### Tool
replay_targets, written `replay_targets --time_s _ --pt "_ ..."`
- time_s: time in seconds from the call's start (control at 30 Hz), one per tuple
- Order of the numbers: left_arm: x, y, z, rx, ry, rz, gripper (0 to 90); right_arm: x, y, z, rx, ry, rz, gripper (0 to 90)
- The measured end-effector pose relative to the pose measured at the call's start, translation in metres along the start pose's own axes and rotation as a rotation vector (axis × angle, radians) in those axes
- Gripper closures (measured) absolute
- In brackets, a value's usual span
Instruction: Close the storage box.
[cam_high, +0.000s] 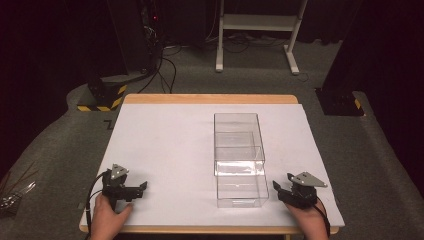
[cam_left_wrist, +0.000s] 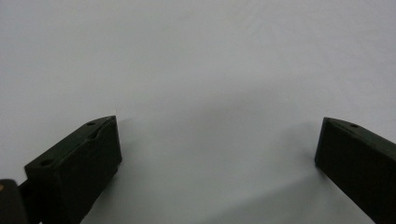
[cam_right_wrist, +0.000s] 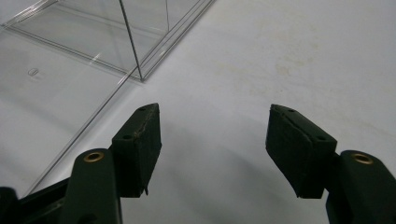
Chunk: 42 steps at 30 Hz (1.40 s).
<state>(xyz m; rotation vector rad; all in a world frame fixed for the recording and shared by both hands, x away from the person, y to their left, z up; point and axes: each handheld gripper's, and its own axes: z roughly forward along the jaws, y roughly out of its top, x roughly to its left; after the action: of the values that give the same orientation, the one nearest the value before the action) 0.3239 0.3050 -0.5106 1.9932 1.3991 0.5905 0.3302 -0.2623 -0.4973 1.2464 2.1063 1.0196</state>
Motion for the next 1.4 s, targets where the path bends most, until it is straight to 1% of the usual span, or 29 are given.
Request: replay_targets --time_s 0.17,0.2,0.3,0.87,0.93,1.13,1.4 --pt "0.000 0.000 0.000 0.000 0.000 0.000 0.6 -0.001 0.002 -0.004 -0.004 0.002 0.006 36.3" --pt "0.000 0.000 0.000 0.000 0.000 0.000 0.6 -0.001 0.003 -0.007 -0.015 0.002 0.016 35.9" --pt "0.000 0.000 0.000 0.000 0.000 0.000 0.6 -0.001 0.005 -0.011 -0.029 0.002 0.021 34.8" --pt "0.000 0.000 0.000 0.001 0.000 0.000 0.6 0.005 0.016 -0.032 -0.078 0.025 0.010 30.5" --pt "0.000 0.000 0.000 0.000 0.000 0.000 0.6 0.006 0.016 -0.033 -0.082 0.024 0.016 30.2" --pt "0.000 0.000 0.000 0.000 0.000 0.000 0.6 0.010 0.019 -0.040 -0.102 0.025 0.001 29.2" --pt "0.000 0.000 0.000 0.000 0.000 0.000 0.6 0.015 0.023 -0.048 -0.125 0.041 0.006 29.1"
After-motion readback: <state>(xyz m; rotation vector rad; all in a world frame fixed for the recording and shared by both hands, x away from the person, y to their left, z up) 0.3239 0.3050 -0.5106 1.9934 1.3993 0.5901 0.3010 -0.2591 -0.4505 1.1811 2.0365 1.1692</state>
